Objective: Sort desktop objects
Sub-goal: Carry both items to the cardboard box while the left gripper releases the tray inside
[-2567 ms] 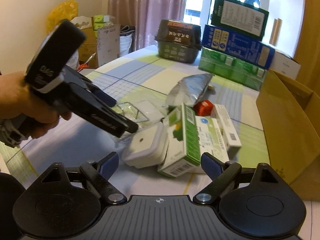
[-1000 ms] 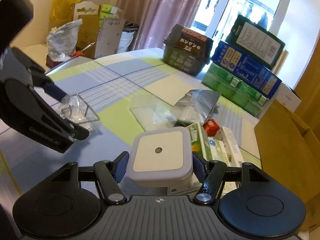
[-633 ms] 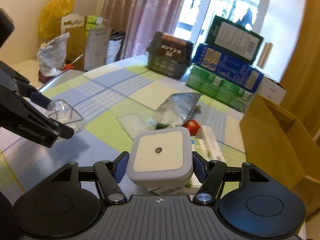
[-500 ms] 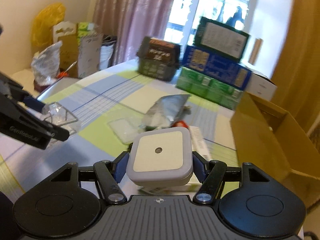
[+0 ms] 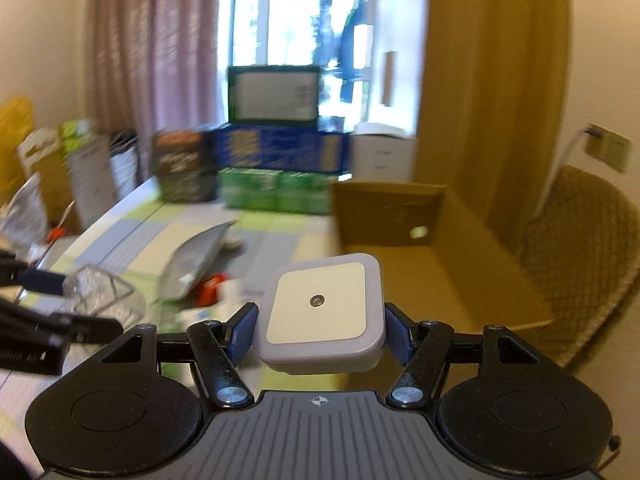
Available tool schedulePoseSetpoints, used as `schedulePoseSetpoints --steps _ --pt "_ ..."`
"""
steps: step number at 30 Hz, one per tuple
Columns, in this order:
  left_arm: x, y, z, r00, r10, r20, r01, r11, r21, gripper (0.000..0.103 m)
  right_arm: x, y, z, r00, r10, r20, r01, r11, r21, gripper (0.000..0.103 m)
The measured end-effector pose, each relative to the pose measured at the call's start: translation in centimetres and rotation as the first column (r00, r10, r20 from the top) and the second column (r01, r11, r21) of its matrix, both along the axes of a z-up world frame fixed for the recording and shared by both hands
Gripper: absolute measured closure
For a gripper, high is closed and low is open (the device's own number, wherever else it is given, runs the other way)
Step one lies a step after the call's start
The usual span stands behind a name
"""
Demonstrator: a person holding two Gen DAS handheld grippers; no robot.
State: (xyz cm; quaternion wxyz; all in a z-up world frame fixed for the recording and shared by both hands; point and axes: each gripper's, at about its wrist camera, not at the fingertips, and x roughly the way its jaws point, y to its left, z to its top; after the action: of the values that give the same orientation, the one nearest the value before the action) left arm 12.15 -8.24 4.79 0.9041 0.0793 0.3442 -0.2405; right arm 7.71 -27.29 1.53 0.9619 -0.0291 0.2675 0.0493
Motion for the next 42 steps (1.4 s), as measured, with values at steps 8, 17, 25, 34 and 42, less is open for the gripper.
schedulePoseSetpoints --steps 8,17,25,34,42 --pt "3.5 -9.4 1.6 0.995 -0.097 0.013 0.098 0.994 -0.042 0.041 3.9 -9.2 1.7 0.995 -0.089 -0.043 0.091 0.994 0.060 0.040" --pt "6.3 -14.8 0.9 0.990 -0.139 -0.002 0.139 0.989 -0.043 0.041 7.8 -13.8 0.1 0.991 -0.089 -0.102 0.100 0.989 0.106 0.040" --pt "8.2 -18.0 -0.8 0.979 -0.202 -0.007 0.202 0.979 -0.014 0.041 9.8 -15.6 -1.3 0.987 -0.098 -0.124 0.112 0.987 0.115 0.039" --pt "9.6 -19.4 -2.6 0.972 -0.232 -0.026 0.232 0.973 0.003 0.040 10.7 -16.4 -2.6 0.985 -0.103 -0.139 0.118 0.988 0.102 0.039" --pt "9.6 -19.2 -2.5 0.974 -0.228 0.010 0.228 0.974 0.001 0.036 10.8 -16.6 -3.1 0.983 -0.110 -0.149 0.126 0.986 0.105 0.039"
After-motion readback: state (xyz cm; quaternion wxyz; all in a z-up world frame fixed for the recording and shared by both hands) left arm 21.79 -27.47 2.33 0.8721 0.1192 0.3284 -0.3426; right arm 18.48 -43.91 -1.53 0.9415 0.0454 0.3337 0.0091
